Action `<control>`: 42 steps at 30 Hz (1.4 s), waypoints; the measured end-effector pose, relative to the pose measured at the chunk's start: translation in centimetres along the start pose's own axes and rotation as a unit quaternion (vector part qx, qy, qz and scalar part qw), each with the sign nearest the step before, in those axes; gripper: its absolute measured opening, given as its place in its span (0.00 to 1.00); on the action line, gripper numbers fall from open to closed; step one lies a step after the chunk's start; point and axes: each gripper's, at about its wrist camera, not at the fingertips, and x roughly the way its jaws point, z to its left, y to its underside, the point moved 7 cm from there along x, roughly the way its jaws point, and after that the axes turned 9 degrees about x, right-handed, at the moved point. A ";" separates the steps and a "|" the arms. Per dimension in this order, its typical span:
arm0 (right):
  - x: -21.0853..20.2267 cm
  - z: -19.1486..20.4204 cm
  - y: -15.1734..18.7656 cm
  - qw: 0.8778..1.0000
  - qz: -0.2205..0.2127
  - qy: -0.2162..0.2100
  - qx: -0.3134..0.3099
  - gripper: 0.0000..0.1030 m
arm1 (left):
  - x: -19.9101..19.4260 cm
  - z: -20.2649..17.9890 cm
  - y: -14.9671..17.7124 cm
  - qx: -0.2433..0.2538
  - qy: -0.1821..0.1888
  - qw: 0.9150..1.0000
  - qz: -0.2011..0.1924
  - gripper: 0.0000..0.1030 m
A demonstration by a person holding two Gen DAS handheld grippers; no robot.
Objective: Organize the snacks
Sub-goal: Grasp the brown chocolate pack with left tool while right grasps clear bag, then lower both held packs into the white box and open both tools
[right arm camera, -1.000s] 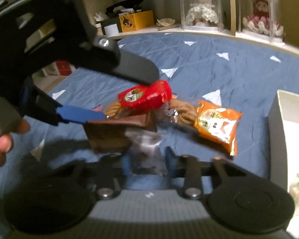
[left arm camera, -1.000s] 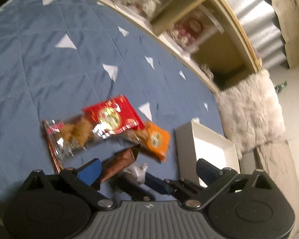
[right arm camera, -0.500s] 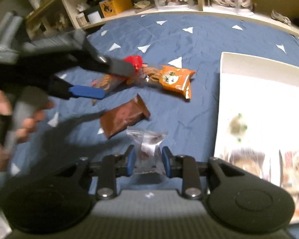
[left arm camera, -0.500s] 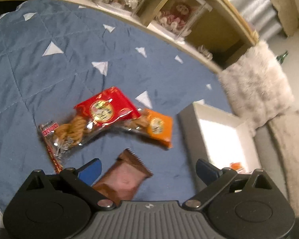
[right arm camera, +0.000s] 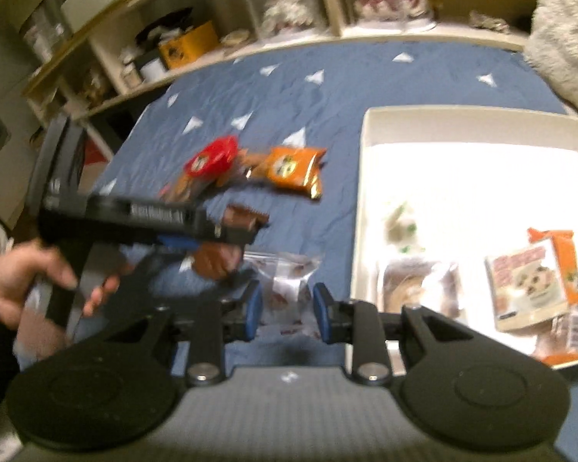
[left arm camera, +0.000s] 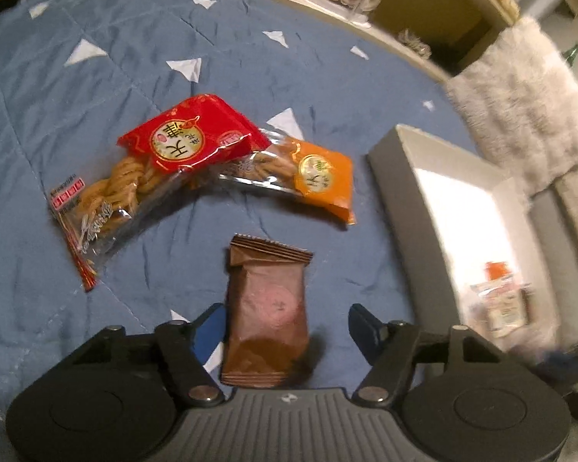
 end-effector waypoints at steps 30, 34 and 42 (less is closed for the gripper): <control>-7.2 -15.9 -7.2 0.978 -0.135 0.093 0.129 0.33 | -3.4 -13.8 -4.7 0.006 0.010 0.994 -0.109 0.41; -7.5 -18.4 -7.0 0.973 -0.134 0.106 0.156 0.33 | -1.7 -17.0 -5.3 0.023 0.014 0.995 -0.098 0.41; -7.9 -22.3 -6.9 0.962 -0.135 0.140 0.191 0.33 | 2.0 -21.2 -6.9 0.079 -0.011 0.994 -0.077 0.41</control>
